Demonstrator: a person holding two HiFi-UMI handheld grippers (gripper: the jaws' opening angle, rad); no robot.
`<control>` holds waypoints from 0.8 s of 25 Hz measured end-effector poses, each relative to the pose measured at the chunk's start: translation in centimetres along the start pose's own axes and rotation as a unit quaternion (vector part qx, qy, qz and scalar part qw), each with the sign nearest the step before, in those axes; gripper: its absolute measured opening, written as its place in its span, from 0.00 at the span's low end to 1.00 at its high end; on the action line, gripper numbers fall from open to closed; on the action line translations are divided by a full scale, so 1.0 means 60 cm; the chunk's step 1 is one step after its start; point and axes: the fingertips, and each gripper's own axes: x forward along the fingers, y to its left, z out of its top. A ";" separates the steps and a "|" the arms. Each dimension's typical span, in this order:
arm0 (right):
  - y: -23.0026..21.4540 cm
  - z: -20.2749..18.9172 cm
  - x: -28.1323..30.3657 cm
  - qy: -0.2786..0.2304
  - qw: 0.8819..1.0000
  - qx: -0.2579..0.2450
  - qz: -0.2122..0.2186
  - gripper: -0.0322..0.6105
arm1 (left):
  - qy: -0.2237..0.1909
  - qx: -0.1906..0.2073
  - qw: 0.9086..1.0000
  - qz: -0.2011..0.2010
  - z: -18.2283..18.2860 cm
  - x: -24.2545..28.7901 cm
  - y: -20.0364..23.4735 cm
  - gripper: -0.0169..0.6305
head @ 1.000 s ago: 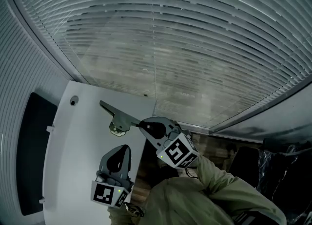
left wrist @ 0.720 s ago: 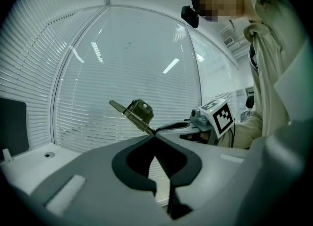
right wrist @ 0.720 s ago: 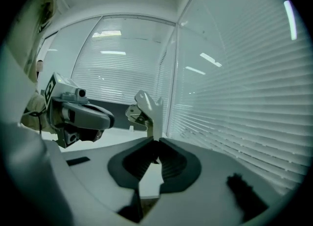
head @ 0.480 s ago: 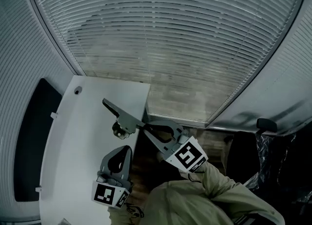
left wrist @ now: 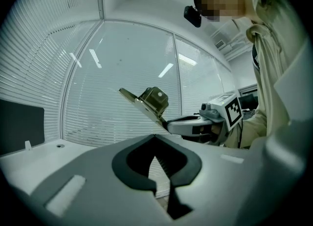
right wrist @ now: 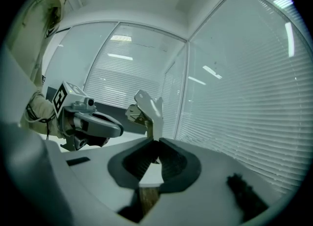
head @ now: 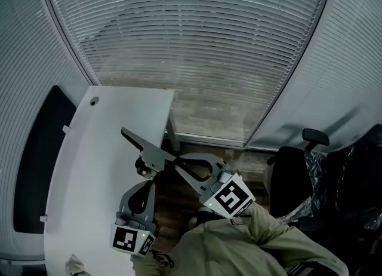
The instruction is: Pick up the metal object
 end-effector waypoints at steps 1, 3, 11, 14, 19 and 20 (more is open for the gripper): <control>0.001 0.004 -0.005 -0.002 1.000 -0.001 0.000 0.11 | -0.002 -0.001 1.000 0.001 0.002 -0.001 -0.003 0.04; 0.004 0.008 -0.011 -0.003 1.000 -0.004 0.002 0.11 | -0.006 -0.005 1.000 0.004 0.002 -0.003 -0.008 0.04; -0.011 0.016 -0.054 -0.013 1.000 0.010 0.009 0.11 | -0.003 -0.003 1.000 0.007 0.020 0.010 -0.052 0.04; -0.015 0.016 -0.065 -0.017 1.000 0.017 0.017 0.11 | 0.004 -0.004 1.000 0.011 0.020 0.015 -0.062 0.04; -0.012 0.014 -0.073 -0.019 0.999 0.018 0.019 0.11 | 0.004 -0.001 1.000 0.012 0.023 0.013 -0.067 0.04; -0.012 0.013 -0.073 -0.019 0.999 0.018 0.018 0.11 | 0.004 0.000 1.000 0.012 0.023 0.013 -0.067 0.04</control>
